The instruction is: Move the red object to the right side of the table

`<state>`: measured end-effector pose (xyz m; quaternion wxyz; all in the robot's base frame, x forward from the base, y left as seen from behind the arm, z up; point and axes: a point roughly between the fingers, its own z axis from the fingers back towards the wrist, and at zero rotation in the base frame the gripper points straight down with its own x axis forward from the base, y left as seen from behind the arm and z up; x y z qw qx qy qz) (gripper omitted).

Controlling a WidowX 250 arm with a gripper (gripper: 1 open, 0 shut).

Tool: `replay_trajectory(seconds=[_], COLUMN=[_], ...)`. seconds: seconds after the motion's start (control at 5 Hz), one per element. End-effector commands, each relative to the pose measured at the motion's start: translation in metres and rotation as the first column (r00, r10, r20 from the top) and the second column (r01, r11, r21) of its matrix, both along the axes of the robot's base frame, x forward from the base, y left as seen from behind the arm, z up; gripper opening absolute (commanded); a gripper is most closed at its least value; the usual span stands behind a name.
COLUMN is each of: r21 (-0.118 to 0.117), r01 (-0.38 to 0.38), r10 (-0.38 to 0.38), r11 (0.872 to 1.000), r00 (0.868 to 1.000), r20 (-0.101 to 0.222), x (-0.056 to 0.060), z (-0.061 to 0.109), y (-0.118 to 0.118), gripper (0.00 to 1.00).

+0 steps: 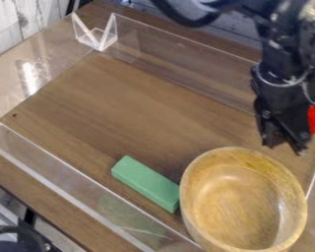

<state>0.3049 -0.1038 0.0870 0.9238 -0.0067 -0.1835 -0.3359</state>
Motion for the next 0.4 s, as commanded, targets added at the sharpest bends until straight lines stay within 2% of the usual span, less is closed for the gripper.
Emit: replay_trajectory(seconds=[0.0,0.2], r21=[-0.017,-0.012], r01=[-0.017,-0.053], r10=[0.018,0.053], r11=[1.0,0.999], r00=[0.998,0.997], r20=[0.061,0.056], x=[0.008,0.0075], z=[0.0166,0.0223], y=[-0.0007,0.0081], gripper=[0.0,1.0])
